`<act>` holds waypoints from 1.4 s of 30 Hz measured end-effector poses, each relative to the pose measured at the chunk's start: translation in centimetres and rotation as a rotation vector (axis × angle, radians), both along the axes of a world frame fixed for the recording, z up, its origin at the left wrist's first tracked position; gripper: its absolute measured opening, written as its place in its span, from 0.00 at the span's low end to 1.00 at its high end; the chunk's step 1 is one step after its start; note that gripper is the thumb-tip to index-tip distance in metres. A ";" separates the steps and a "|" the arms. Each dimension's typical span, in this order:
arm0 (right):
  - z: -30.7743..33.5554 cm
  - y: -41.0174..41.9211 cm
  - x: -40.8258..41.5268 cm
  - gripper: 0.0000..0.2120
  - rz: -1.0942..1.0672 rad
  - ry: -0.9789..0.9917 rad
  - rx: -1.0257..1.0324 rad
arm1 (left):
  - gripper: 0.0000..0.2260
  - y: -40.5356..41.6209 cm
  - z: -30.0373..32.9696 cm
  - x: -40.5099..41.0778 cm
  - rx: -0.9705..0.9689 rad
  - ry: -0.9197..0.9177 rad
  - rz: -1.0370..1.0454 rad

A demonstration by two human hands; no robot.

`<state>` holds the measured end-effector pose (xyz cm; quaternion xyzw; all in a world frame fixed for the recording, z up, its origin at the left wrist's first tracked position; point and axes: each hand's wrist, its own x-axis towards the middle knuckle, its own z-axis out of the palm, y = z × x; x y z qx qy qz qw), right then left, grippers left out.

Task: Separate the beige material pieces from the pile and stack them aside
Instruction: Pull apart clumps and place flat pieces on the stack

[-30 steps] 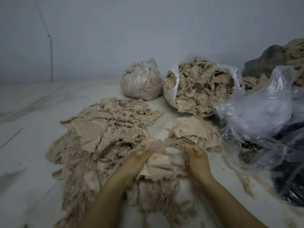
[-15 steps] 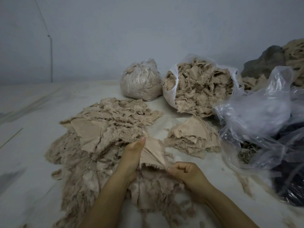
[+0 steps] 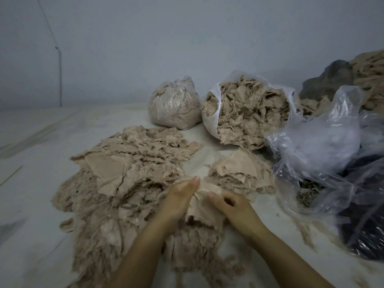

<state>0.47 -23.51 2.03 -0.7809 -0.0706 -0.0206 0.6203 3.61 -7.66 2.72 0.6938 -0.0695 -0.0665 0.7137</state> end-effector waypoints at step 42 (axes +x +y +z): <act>-0.9 -3.0 2.5 0.19 0.089 0.260 0.453 | 0.05 -3.6 1.4 1.7 -0.032 0.052 -0.151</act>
